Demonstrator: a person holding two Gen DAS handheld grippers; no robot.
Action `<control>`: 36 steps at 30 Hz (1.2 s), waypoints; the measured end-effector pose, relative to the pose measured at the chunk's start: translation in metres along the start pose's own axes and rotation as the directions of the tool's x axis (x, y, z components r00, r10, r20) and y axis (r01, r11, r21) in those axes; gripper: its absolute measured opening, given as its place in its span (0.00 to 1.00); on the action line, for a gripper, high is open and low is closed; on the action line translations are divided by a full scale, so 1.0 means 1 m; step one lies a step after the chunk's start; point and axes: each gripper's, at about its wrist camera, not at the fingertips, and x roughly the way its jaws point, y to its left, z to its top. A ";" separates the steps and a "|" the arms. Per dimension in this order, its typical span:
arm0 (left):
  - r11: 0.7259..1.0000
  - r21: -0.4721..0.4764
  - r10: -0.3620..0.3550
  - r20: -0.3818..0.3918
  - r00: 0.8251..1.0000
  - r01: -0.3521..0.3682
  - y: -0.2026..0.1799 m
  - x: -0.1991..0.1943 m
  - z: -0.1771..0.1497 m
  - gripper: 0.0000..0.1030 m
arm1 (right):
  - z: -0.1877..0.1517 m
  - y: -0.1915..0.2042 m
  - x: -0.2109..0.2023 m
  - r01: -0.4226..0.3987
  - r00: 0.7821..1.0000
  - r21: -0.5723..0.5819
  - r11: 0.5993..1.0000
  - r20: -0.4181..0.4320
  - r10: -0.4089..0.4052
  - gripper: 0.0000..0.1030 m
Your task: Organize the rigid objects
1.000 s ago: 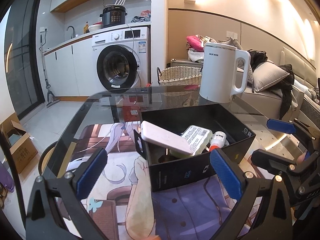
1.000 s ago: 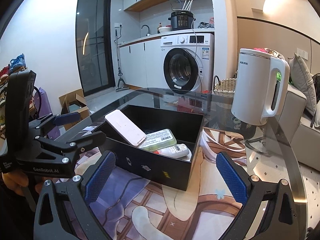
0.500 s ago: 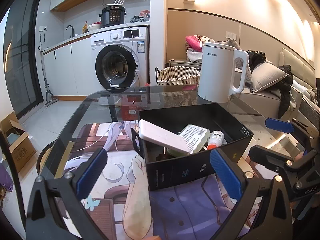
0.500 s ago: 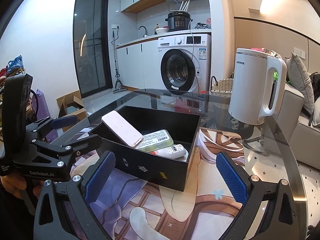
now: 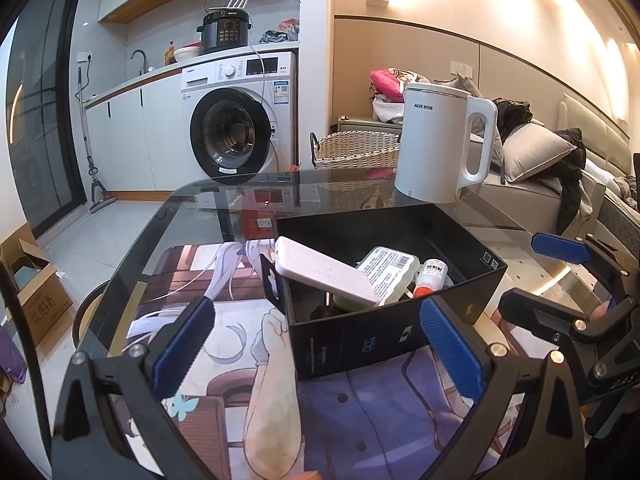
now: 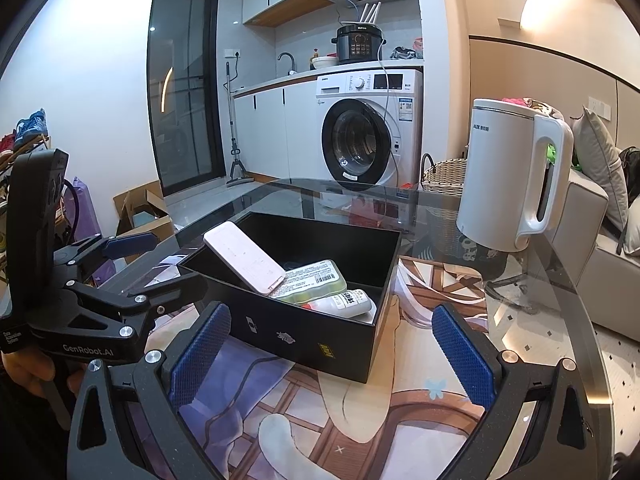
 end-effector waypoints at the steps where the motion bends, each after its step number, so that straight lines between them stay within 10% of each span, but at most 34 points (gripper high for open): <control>1: 1.000 -0.001 -0.001 0.000 1.000 0.001 0.000 0.000 0.000 1.00 | 0.000 0.000 0.000 0.001 1.000 -0.001 1.000 0.000 -0.001 0.99; 36: 1.000 -0.004 -0.006 0.004 1.000 0.006 -0.002 -0.001 -0.001 1.00 | 0.004 -0.004 0.003 0.009 1.000 -0.014 1.000 -0.009 -0.009 0.99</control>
